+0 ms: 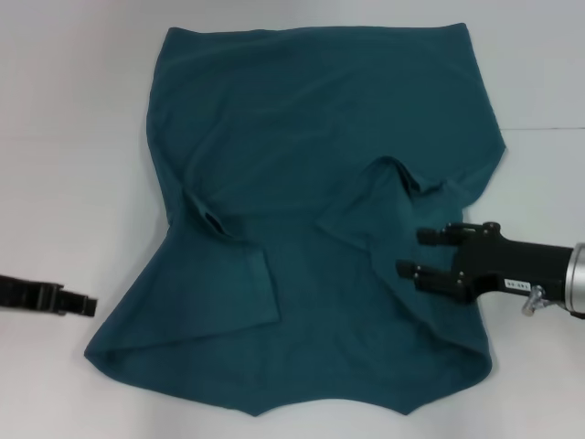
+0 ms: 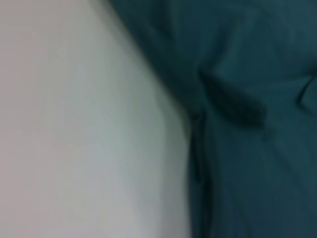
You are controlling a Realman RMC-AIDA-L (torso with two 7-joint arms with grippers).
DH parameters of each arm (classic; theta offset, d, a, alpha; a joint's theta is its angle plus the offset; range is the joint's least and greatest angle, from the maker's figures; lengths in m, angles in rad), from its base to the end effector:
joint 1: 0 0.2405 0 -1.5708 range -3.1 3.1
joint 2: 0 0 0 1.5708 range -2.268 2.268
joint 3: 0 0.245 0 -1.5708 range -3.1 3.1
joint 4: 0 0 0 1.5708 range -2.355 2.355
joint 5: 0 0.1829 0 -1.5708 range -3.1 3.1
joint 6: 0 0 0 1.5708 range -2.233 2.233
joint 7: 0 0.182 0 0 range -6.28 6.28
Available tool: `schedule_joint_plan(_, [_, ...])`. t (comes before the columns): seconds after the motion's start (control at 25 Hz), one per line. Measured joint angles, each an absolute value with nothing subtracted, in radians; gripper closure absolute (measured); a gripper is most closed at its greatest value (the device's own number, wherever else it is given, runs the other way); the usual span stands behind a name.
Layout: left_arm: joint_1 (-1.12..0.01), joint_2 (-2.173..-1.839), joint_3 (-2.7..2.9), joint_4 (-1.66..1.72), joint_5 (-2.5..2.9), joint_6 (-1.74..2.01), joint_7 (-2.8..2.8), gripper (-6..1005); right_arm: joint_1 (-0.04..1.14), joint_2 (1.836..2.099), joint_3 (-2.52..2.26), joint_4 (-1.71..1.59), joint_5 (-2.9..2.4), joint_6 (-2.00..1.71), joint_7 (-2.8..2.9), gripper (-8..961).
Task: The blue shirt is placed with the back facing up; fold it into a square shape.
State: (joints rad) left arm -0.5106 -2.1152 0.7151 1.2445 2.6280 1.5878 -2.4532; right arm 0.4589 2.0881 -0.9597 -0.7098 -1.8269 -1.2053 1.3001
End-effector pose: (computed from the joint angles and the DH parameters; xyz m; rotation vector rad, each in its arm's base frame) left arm -0.2809 0.3245 0.0331 -2.1918 -1.5248 0.0333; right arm 0.2438 0.3435 -0.0403 -2.5670 0.5053 0.4679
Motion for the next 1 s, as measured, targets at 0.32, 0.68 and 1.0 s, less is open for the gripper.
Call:
schedule_joint_plan(0.32, [-0.505, -2.130, 0.737, 1.249, 2.700, 1.570, -2.449, 549, 0.483, 2.088, -0.955, -0.724, -1.819, -1.209, 1.312, 329])
schedule_joint_plan(0.68, [-0.500, -2.159, 0.822, 1.244, 2.701, 1.532, -2.446, 546, 0.495, 2.088, -0.944, -0.717, -1.818, -1.203, 1.318, 329])
schedule_joint_plan(1.0, [-0.507, -2.161, 0.850, 1.232, 2.702, 1.524, -2.454, 550, 0.485, 2.087, -0.916, -0.714, -1.818, -1.207, 1.318, 329])
